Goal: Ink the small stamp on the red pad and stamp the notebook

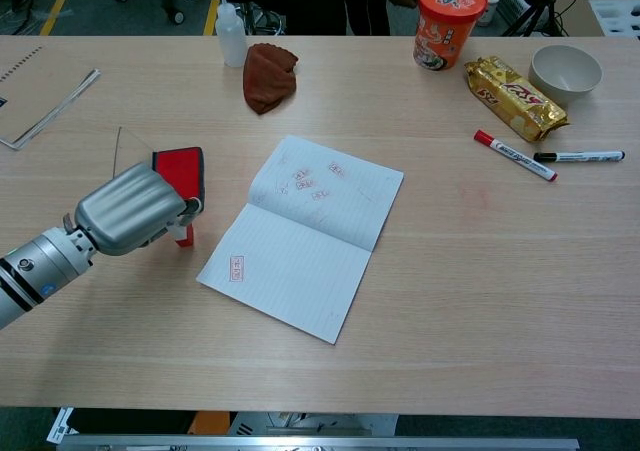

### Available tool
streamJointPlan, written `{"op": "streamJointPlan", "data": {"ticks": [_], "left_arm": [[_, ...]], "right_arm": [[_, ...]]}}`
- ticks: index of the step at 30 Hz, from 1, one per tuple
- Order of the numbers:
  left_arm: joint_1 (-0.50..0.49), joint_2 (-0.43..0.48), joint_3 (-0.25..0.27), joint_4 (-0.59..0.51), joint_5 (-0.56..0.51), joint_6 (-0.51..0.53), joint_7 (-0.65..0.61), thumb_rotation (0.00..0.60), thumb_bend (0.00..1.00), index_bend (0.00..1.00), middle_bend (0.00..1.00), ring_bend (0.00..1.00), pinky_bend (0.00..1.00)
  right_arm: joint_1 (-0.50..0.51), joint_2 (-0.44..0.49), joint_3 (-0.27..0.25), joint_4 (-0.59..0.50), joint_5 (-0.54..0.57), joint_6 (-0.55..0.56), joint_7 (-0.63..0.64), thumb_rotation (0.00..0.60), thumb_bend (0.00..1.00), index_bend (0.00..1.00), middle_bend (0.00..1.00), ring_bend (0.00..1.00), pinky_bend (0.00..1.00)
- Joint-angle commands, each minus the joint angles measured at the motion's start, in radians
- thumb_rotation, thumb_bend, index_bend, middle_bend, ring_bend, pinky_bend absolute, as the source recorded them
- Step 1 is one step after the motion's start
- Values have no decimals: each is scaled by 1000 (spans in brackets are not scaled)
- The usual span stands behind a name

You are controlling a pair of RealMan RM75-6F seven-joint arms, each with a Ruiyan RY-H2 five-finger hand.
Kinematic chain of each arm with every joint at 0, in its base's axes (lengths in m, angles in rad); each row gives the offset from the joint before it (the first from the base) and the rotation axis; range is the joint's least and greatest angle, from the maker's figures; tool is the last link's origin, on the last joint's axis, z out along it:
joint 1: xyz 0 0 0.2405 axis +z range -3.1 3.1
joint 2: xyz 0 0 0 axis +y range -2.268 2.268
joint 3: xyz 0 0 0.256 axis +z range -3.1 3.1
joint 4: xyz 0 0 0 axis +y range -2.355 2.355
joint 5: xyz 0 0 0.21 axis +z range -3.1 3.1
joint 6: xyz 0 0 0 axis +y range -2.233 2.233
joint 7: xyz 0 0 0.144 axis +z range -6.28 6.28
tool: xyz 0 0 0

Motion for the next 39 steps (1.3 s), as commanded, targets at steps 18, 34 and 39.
{"op": "streamJointPlan", "data": {"ticks": [18,34,39], "left_arm": [[2,4,4,-23,-5,-9,20,600,378,445,980,990,1000],[57,176,-10,-260,8,141,-10,600,378,344,917,940,1000],[95,279,-52,-395,-101,165,-76,600,378,344,827,841,1000]], "right_arm": [[-4,0,0,2,1,4,4,600,369,260,393,313,411],[-4,17,1,-1,11,-7,23,600,369,260,393,313,412],[-4,22,1,4,20,-15,21,600,369,261,393,312,411]]}}
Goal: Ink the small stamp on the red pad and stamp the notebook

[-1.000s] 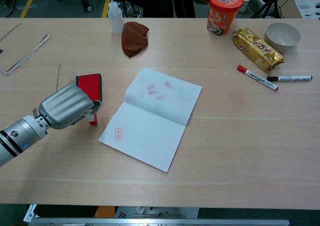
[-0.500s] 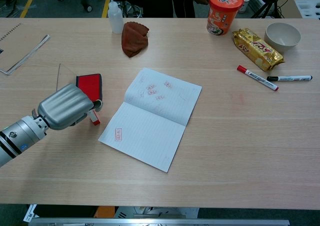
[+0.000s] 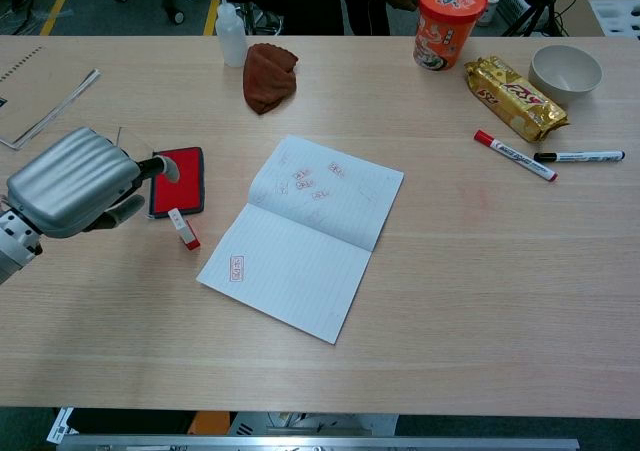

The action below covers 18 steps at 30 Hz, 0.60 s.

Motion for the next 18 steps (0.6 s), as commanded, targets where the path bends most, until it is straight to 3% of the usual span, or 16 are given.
{"op": "streamJointPlan", "data": {"ticks": [1,9,18], "left_arm": [[43,100,-47,-116,-116,29,-66,600,378,344,811,823,1000],[110,180,-114,-183,-333,37,-166,600,378,347,698,688,1000],[202,198,-94,-178,-371,98,-255,600,378,374,694,683,1000]], "right_arm": [[0,-1,-3,1,3,-4,-10,600,369,260,393,312,412],[10,-19,-18,15,-12,-28,-60,600,371,292,393,312,412],[13,-72,-35,70,-92,12,-42,600,371,305,399,313,412]]}}
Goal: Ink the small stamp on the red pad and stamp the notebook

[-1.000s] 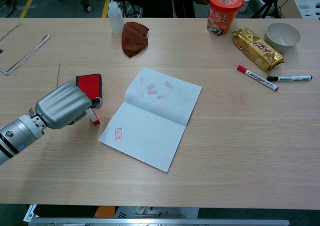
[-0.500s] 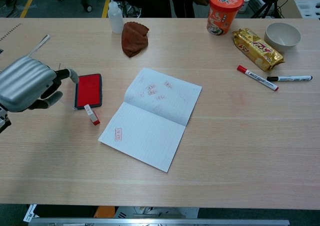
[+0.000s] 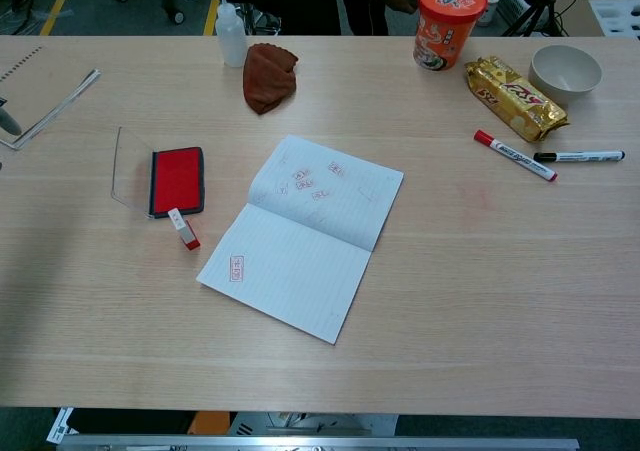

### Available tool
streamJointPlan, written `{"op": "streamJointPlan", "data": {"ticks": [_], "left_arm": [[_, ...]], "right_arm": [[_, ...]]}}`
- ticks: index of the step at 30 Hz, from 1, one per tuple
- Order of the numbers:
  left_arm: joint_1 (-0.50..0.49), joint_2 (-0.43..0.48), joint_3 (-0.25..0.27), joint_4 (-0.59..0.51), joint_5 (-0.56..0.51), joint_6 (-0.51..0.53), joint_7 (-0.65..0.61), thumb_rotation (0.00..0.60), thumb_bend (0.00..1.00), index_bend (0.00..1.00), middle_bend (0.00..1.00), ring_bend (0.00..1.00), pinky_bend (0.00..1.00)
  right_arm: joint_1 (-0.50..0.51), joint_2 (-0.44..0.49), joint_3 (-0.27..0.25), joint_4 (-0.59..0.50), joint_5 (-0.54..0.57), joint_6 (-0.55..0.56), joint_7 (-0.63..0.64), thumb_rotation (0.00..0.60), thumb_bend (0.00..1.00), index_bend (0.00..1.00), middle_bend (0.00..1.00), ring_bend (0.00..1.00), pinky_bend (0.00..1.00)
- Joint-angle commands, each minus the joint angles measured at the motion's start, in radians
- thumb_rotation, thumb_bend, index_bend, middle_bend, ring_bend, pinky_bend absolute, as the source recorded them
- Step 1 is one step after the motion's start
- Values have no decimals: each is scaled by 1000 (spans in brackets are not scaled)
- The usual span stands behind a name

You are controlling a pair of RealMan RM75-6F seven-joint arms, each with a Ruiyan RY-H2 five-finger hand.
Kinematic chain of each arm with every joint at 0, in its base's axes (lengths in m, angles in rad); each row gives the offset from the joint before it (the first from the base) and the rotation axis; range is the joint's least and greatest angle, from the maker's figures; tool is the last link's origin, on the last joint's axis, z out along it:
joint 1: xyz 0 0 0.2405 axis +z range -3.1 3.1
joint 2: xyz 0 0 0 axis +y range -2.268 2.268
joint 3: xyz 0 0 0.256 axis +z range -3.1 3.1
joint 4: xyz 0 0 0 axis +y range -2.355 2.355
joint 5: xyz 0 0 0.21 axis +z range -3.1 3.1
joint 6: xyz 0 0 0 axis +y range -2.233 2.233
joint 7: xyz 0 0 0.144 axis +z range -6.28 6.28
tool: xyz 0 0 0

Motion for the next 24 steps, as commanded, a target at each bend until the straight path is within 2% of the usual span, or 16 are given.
{"op": "streamJointPlan", "data": {"ticks": [1,6,12,24], "left_arm": [[34,3,16,6,9,35,-17,600,378,379,694,683,1000],[82,0,32,9,54,105,-26,600,378,385,694,683,1000],[110,1,37,5,96,145,-41,600,378,389,695,683,1000],[128,-9,26,7,107,144,-45,600,378,399,698,683,1000]], "right_arm": [[3,-24,-11,27,-34,15,15,600,371,307,400,313,412],[10,-45,-27,54,-84,27,33,600,371,309,405,320,412],[7,-52,-32,57,-80,29,38,600,371,309,405,320,412],[10,-53,-37,56,-75,20,43,600,371,309,405,320,412]]}}
